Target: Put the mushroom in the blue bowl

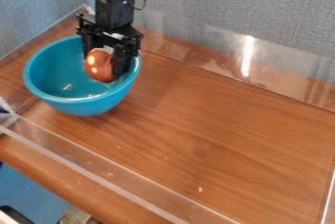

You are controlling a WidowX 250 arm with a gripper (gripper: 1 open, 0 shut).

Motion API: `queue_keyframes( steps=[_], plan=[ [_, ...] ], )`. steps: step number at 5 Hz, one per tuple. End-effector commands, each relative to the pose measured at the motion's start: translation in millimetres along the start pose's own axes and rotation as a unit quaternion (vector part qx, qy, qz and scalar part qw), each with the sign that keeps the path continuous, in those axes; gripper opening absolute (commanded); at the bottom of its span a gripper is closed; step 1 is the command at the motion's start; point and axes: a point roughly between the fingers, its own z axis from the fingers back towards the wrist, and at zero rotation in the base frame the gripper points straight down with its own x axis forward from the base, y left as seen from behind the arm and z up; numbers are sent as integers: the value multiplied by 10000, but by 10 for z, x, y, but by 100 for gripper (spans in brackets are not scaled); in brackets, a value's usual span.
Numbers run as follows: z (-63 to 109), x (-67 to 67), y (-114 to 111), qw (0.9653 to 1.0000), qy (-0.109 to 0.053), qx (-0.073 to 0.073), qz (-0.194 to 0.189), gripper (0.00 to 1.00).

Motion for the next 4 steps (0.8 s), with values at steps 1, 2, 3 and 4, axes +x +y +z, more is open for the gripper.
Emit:
queue_keyframes(
  steps=[1,2,3,4],
  plan=[
    [163,30,100,9995,-264,101,119,0],
    [167,33,106,9995,-268,105,122,0],
    [206,34,104,9994,-328,98,112,0],
    [242,34,104,9992,-384,90,104,0]
  ],
)
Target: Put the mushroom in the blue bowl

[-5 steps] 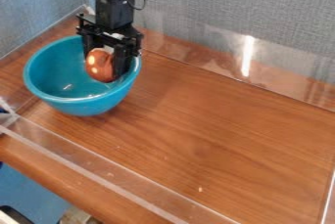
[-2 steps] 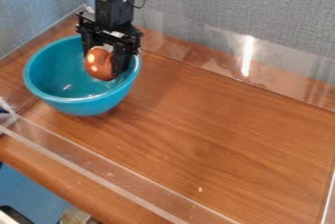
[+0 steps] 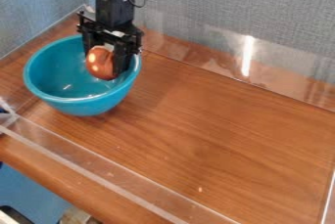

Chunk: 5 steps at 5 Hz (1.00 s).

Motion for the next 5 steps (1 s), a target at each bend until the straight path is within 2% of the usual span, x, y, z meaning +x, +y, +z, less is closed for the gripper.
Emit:
queue_keyframes(
  steps=[1,5],
  plan=[
    [253,23,108,9990,-400,108,137,0],
    [359,37,112,9983,-573,94,103,0]
  ],
)
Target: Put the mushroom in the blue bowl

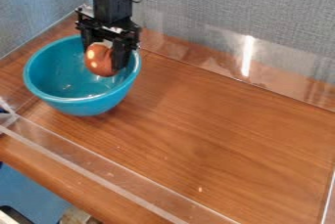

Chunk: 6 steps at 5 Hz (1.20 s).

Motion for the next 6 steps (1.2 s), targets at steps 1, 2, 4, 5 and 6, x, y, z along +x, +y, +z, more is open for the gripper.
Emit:
queue_keyframes(
  steps=[1,2,4,5,6],
  plan=[
    [345,38,78,9983,-548,169,85,0],
    [361,41,74,9982,-581,165,64,0],
    [402,52,66,9977,-657,157,30,0],
    [425,55,61,9974,-699,155,14,0],
    [448,58,58,9972,-738,152,0,0]
  ],
)
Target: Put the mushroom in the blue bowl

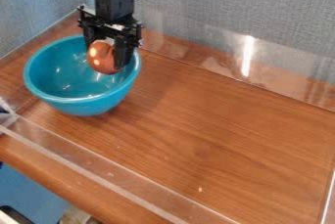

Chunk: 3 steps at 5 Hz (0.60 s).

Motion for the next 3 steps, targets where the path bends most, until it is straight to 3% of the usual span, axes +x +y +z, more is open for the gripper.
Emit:
queue_keyframes(
  steps=[1,3],
  plan=[
    [383,45,71,9980,-603,205,30,0],
    [433,39,54,9975,-688,183,9,0]
  ],
)
